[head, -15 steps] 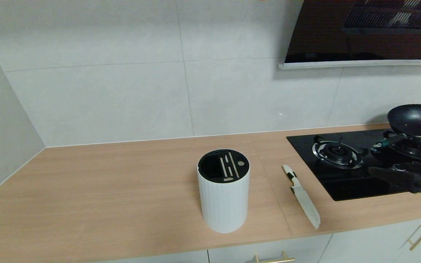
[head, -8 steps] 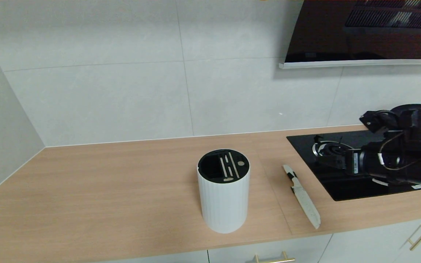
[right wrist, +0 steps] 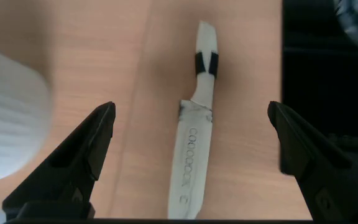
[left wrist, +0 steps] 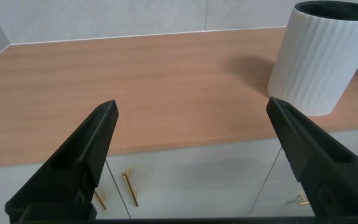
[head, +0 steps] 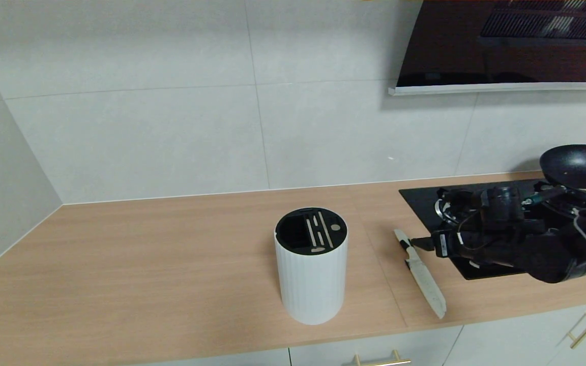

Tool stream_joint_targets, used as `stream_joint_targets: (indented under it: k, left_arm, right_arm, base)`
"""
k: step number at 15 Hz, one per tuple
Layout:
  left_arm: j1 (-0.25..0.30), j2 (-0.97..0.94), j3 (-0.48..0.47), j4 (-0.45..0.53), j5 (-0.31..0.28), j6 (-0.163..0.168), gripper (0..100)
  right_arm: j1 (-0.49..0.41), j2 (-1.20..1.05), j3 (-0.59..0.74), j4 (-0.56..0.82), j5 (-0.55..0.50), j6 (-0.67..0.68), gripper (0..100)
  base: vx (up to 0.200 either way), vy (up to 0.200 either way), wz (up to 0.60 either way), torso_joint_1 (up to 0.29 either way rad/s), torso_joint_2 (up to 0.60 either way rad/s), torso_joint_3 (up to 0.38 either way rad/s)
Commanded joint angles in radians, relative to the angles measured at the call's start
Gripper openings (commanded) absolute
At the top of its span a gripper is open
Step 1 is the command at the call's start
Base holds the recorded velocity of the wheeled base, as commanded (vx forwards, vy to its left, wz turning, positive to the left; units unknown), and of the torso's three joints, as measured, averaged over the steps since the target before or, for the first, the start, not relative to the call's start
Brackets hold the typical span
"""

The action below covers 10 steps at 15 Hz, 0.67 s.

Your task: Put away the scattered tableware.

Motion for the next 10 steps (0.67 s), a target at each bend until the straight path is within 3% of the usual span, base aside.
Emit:
stream_joint_targets:
  k: [1,10]
  left_arm:
    - [0.0,0.0,0.0,0.0,0.0,0.0,100]
    - [0.0,0.0,0.0,0.0,0.0,0.0,100]
  right_arm:
    - [0.019,0.121,-0.009,-0.023,-0.042,0.0,100]
    - [0.032,0.298,-0.054,-0.184,-0.136,0.006,100]
  base:
    - [0.0,0.0,0.0,0.0,0.0,0.0]
    - [0.0,0.0,0.0,0.0,0.0,0.0]
